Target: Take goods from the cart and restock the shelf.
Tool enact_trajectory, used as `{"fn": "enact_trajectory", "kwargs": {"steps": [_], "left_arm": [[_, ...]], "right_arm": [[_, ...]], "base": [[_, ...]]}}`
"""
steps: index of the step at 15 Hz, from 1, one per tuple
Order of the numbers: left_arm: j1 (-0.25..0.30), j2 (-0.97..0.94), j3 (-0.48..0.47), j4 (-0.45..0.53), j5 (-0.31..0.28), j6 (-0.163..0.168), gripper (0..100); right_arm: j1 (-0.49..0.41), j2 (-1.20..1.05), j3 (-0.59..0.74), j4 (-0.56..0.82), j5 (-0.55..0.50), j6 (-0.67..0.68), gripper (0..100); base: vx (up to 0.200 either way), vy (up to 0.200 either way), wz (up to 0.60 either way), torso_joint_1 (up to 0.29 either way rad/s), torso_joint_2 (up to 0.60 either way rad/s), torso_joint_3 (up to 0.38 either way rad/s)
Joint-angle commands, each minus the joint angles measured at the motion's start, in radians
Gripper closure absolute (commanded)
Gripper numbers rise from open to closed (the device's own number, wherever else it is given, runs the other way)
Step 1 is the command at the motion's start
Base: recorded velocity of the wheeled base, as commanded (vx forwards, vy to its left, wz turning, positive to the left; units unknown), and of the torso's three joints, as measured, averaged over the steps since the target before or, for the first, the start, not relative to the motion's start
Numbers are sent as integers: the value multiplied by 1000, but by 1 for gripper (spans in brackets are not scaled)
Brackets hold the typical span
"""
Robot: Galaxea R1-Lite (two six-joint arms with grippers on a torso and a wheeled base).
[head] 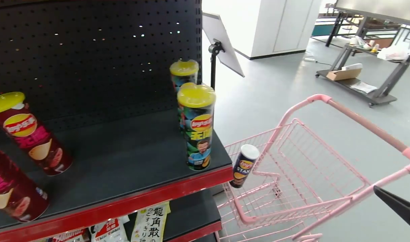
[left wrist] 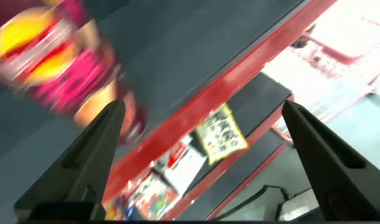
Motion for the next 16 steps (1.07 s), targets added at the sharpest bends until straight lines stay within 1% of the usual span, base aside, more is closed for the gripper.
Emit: {"fn": "enact_trajectory", "kwargs": {"steps": [1,4,5,6,12,16], "left_arm": [[1,-12,1,2,1,0,0],[0,-39,17,0,-2,0,0],[-3,-60,26,0,-28,0,0],[-2,-72,32,0,-42,0,0],[-2,-124,61,2,-39,1,0],[-2,-132,60,2,-39,1,0]], "right_arm": [[0,-1,0,-2,1,0,0],[0,-1,14,-3,-9,-2,0],[0,0,14,-2,-25,0,0],[0,4,15,-2,-29,0,0],[2,27,23,0,-29,-2,0],[3,47,28,-2,-27,0,0]], "base": [[0,0,0,0,0,0],[0,0,0,0,0,0],[0,0,0,0,0,0],[0,0,0,0,0,0],[0,0,0,-123,338,206],[0,0,0,-140,383,238]]}}
